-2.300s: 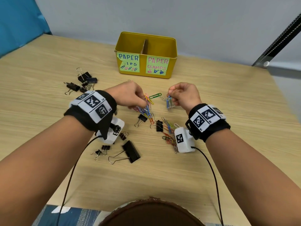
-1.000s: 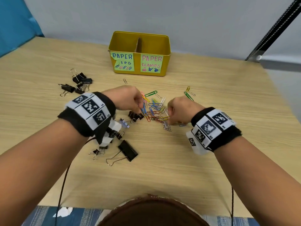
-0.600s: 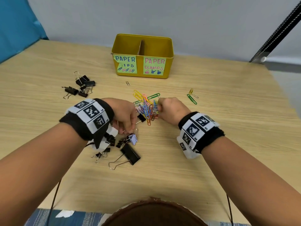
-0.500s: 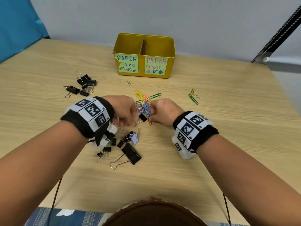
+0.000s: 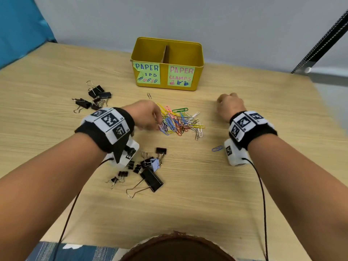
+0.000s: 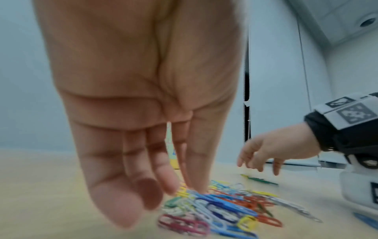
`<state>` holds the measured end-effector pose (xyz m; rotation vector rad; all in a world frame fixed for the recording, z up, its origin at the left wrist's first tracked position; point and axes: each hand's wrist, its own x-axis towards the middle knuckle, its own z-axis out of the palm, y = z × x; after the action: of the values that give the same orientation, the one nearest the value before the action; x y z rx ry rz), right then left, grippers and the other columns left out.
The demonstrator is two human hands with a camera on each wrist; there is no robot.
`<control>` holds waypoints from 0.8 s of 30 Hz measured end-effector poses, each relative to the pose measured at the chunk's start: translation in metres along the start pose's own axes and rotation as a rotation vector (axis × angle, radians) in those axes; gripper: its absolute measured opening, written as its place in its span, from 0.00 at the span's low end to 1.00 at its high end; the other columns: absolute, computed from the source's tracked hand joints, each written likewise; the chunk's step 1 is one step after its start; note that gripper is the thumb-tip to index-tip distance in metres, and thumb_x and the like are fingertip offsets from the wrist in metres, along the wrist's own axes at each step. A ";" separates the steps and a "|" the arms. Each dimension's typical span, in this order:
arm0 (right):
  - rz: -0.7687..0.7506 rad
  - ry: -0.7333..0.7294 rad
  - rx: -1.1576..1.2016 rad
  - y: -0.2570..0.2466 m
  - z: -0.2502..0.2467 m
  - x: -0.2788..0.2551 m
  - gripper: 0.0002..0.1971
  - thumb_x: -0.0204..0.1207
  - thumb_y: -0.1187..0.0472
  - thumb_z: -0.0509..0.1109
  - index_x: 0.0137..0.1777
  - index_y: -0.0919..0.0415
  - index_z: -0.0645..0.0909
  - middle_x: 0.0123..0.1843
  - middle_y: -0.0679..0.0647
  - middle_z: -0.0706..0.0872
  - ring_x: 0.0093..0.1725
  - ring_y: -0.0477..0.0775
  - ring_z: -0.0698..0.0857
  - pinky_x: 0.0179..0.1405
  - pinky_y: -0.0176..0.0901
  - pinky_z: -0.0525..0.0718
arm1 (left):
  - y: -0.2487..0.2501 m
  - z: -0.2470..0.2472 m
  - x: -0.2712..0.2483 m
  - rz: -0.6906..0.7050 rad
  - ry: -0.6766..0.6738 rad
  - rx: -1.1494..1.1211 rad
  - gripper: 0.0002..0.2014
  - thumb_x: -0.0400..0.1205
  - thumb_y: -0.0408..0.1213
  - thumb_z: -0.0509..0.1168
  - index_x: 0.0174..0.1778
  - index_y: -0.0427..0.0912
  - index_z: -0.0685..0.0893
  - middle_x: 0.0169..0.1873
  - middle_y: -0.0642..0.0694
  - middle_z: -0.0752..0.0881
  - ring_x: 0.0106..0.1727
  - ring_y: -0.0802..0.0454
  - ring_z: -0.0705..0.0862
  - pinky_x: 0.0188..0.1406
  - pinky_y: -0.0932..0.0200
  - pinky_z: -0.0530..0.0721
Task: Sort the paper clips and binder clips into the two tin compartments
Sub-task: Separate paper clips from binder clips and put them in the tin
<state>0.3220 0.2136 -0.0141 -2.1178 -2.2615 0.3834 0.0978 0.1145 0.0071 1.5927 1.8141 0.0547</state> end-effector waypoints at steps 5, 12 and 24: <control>0.187 -0.138 -0.099 0.010 0.004 0.012 0.23 0.83 0.58 0.54 0.75 0.70 0.68 0.76 0.67 0.68 0.73 0.71 0.70 0.74 0.57 0.68 | -0.005 -0.018 0.035 -0.112 0.182 0.190 0.29 0.79 0.23 0.56 0.78 0.40 0.66 0.75 0.35 0.70 0.73 0.37 0.73 0.71 0.47 0.75; -0.097 -0.353 0.328 -0.032 0.007 0.000 0.18 0.81 0.68 0.58 0.67 0.70 0.80 0.48 0.53 0.86 0.53 0.54 0.83 0.50 0.40 0.79 | 0.006 -0.013 0.056 -0.144 0.189 0.391 0.20 0.83 0.31 0.56 0.72 0.35 0.75 0.72 0.34 0.69 0.73 0.36 0.71 0.73 0.47 0.71; -0.297 -0.407 0.128 -0.038 0.009 -0.007 0.22 0.76 0.67 0.58 0.68 0.50 0.77 0.70 0.58 0.74 0.68 0.59 0.78 0.69 0.51 0.77 | 0.011 -0.001 0.041 0.076 -0.011 0.047 0.26 0.74 0.22 0.64 0.69 0.44 0.76 0.57 0.46 0.79 0.55 0.49 0.79 0.54 0.51 0.83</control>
<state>0.2834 0.2030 -0.0148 -1.7295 -2.6210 0.9891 0.1073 0.1535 -0.0058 1.6908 1.7579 0.0382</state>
